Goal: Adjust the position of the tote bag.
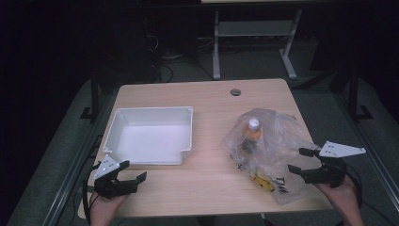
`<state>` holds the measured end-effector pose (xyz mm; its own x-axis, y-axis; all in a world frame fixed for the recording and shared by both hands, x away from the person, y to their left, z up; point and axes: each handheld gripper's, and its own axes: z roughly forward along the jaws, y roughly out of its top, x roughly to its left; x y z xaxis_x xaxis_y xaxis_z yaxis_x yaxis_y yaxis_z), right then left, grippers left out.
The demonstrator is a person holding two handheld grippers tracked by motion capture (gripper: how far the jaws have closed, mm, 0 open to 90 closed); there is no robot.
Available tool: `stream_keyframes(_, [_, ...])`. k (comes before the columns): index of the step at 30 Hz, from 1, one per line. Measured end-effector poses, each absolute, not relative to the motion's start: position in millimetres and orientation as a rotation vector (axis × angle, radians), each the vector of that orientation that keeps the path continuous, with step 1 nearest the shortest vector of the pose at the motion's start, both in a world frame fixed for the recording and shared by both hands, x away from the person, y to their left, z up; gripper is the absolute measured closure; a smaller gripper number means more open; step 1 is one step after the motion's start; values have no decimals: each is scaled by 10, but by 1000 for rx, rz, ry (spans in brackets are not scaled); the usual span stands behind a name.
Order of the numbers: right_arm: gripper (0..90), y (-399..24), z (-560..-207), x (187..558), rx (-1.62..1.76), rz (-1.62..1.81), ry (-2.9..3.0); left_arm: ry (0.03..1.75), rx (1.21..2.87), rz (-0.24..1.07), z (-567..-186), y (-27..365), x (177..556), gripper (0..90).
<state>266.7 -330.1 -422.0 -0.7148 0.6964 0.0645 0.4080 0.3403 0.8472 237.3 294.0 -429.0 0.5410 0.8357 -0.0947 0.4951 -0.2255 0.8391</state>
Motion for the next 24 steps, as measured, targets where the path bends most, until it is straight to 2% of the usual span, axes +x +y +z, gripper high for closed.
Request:
stream_keyframes(10, [177,-3291,-4214,2686,954,1313,2315,1073,1895,470,-4268,2898,2348,173])
stream_keyframes(24, [178,-3297,-4150,2649,930,1308,2304,945,1980,420,-4146,2546,2365,175])
